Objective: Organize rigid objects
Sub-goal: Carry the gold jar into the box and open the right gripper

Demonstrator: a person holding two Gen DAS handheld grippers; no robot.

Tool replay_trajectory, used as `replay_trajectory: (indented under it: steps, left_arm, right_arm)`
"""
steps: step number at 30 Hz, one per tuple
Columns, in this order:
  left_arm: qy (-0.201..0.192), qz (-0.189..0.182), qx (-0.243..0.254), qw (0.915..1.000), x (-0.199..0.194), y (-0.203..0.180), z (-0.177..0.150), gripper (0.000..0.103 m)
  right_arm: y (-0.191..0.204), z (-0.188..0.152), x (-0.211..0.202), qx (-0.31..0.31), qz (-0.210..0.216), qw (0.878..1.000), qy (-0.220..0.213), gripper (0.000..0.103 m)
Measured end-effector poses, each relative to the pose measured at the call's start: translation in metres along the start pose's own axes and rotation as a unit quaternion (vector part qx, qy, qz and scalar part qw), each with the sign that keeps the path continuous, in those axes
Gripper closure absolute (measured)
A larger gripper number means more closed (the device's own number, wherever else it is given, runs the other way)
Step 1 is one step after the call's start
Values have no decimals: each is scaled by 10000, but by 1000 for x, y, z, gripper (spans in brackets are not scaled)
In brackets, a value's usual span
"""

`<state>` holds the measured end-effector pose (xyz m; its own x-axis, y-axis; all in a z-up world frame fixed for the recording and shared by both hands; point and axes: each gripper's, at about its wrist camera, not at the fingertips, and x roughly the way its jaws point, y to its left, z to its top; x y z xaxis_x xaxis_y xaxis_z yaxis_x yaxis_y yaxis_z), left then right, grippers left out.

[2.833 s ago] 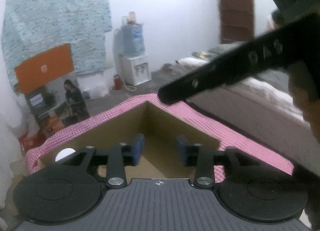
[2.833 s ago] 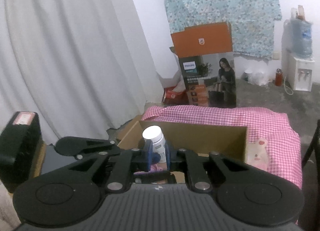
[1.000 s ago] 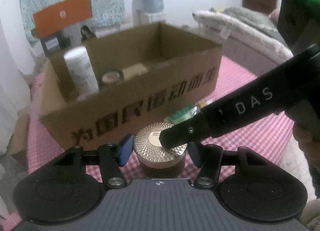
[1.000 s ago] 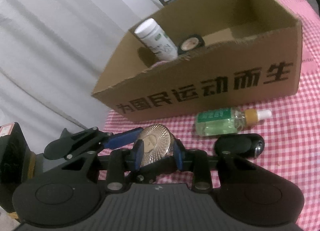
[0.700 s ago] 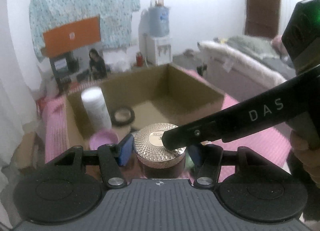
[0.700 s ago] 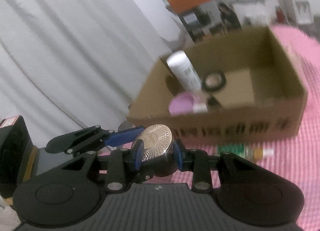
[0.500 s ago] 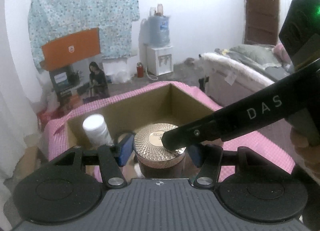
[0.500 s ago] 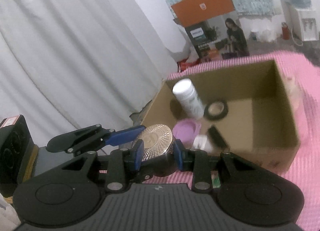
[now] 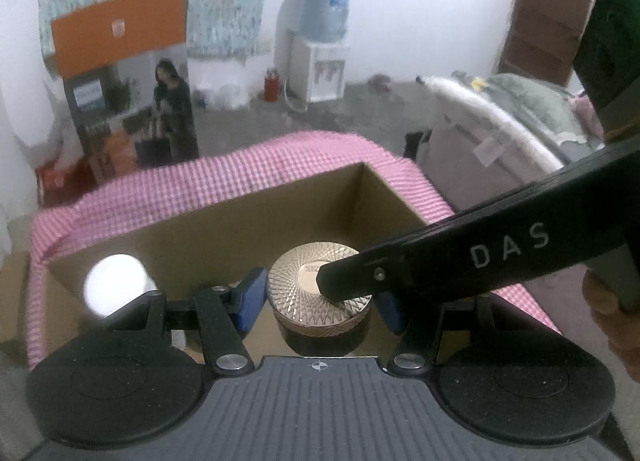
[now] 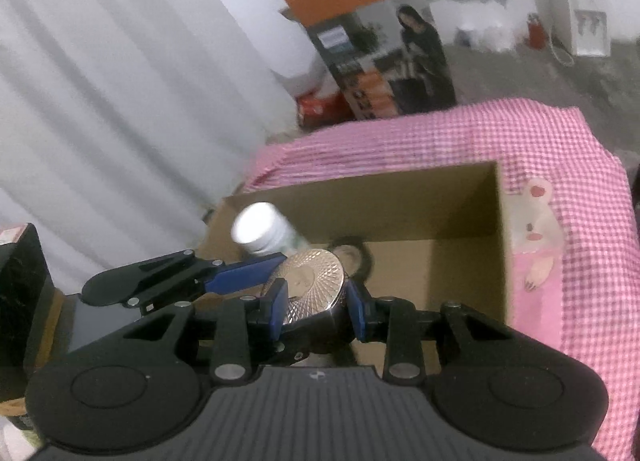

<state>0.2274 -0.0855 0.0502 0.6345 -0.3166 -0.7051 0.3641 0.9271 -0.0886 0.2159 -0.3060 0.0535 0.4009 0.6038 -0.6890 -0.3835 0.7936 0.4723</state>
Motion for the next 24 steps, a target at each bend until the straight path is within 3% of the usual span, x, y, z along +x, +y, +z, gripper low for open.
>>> replay_trajectory:
  steps: [11, 24]
  left_arm:
    - [509, 3, -299, 9983, 52, 16, 11, 45]
    - [864, -27, -552, 9947, 77, 26, 12, 45]
  right_arm:
    - [-26, 30, 56, -260, -489, 9964, 648, 68]
    - [-36, 40, 89, -537, -703, 9923, 869, 68]
